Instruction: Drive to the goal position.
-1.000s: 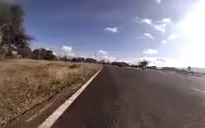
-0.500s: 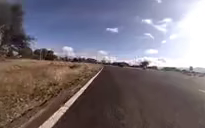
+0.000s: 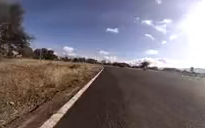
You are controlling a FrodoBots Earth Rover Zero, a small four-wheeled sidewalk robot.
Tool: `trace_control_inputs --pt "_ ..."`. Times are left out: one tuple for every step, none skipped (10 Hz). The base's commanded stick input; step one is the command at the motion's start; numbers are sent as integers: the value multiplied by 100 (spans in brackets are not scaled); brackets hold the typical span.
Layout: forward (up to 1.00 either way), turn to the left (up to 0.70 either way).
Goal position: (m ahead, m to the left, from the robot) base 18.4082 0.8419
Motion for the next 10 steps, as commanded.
trace_control_inputs --pt "45 -11" --pt "45 0" --pt "45 0" --pt "45 0" --pt "45 0" --pt "45 0" --pt "45 0" --pt "45 0" --pt "45 0" --pt "45 0"
